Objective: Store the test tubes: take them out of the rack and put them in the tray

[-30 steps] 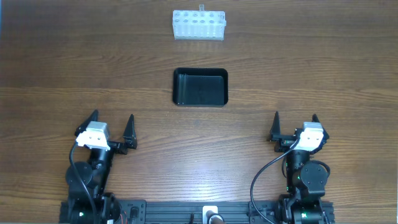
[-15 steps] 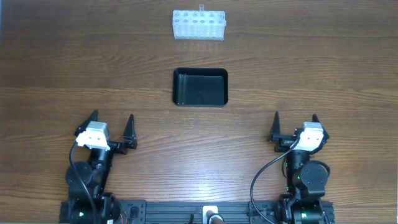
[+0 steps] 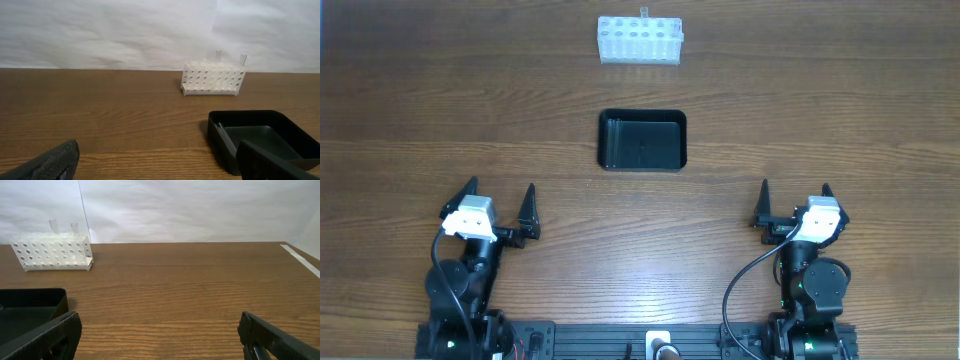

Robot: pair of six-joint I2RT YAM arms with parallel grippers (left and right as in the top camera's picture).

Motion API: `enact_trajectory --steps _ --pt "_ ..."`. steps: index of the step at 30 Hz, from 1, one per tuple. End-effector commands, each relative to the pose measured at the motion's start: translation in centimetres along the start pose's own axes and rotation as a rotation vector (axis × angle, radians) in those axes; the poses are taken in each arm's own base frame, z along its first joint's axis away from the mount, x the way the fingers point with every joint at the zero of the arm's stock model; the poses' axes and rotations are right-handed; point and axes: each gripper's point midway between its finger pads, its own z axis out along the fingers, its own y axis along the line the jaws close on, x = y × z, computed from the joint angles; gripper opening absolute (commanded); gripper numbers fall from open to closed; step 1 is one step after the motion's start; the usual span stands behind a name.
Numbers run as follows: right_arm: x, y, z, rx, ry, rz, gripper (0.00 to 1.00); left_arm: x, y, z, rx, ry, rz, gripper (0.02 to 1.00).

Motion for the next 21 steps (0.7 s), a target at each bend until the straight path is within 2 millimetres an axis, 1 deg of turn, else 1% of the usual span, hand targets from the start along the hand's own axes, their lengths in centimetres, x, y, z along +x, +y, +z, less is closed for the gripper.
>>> enact_trajectory --steps 1,2,6,13,17,21 --pt "-0.1 -0.1 0.0 0.003 -0.012 -0.006 0.991 0.1 -0.2 0.0 0.011 -0.003 0.015 0.998" --pt "-0.3 -0.1 0.0 0.003 -0.019 -0.005 0.993 0.1 -0.2 0.0 0.011 -0.003 0.015 1.000" --pt "0.0 -0.1 0.0 0.003 -0.004 -0.007 0.991 0.1 -0.2 0.0 0.011 -0.003 0.015 1.000" --pt "-1.0 -0.1 0.0 0.004 -0.045 0.003 0.991 0.1 -0.2 0.0 0.011 -0.003 0.015 1.000" --pt "-2.4 -1.2 0.0 0.062 -0.104 0.080 0.991 0.1 -0.2 0.0 0.011 -0.003 0.015 0.998" --pt "-4.9 -1.4 0.2 0.066 -0.193 0.137 0.991 0.1 -0.2 0.0 0.011 -0.003 0.015 0.998"
